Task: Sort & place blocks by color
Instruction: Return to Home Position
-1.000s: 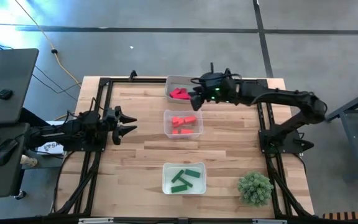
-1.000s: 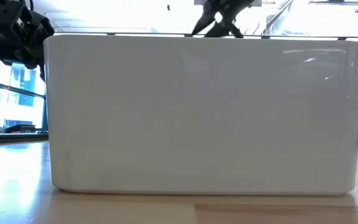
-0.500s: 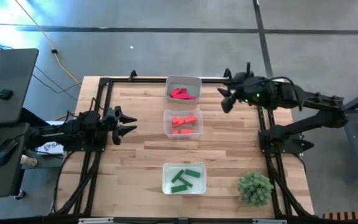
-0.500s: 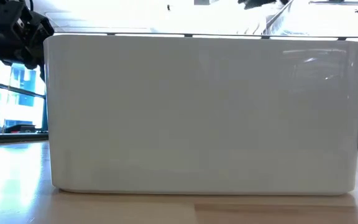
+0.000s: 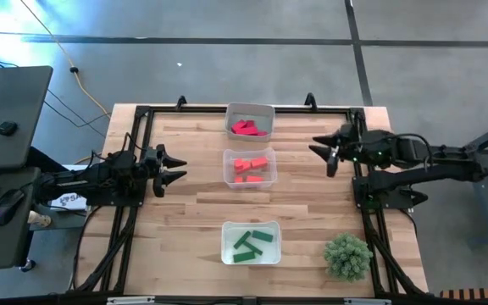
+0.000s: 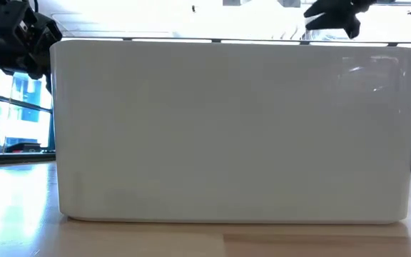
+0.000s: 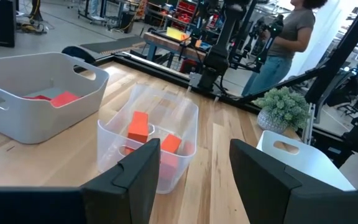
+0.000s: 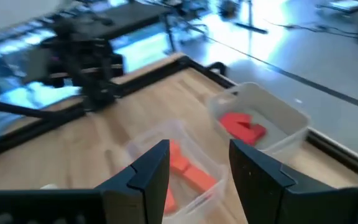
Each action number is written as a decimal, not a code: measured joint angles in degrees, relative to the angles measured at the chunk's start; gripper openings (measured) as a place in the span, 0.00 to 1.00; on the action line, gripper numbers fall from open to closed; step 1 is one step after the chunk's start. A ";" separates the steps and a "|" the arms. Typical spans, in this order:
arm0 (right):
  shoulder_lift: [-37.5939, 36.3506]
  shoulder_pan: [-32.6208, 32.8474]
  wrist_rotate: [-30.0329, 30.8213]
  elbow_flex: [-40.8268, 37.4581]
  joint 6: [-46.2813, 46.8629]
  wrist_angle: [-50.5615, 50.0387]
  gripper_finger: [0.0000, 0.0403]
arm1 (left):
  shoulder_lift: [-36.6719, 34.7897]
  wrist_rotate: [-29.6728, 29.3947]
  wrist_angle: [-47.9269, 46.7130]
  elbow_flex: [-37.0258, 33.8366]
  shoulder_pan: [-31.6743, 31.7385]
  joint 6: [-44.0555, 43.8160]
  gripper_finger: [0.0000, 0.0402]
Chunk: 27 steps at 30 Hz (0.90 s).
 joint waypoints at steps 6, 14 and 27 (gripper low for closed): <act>-9.92 -0.02 -4.19 -10.96 -1.01 6.37 0.39 | 0.02 -0.01 0.00 0.02 0.00 0.02 0.46; -20.61 0.00 -6.19 -21.80 -0.66 7.51 0.39 | 0.01 -0.01 0.00 0.02 0.00 0.02 0.46; -32.56 0.00 -11.53 -32.85 -0.63 13.41 0.39 | 0.02 0.00 0.00 0.02 0.01 0.01 0.46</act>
